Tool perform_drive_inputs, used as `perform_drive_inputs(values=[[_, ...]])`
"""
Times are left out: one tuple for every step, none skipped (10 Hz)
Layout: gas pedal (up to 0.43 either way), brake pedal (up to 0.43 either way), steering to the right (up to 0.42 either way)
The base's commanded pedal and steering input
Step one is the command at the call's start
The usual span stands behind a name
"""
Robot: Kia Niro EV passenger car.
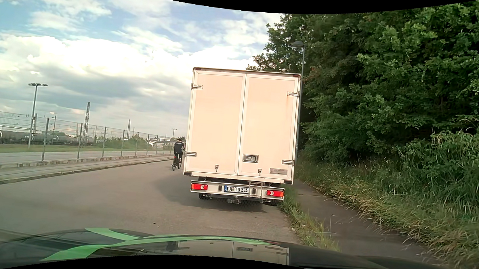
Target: Follow the waypoints while adhering to traffic rules and regulations
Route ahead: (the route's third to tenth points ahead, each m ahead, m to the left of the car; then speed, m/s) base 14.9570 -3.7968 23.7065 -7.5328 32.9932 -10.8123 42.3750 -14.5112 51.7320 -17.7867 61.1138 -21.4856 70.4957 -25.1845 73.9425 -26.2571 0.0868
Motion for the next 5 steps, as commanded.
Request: perform_drive_inputs(values=[[0.000,0.055,-0.968],[0.000,0.055,-0.970],[0.000,0.061,-0.970],[0.000,0.067,-0.970],[0.000,0.079,-0.971]])
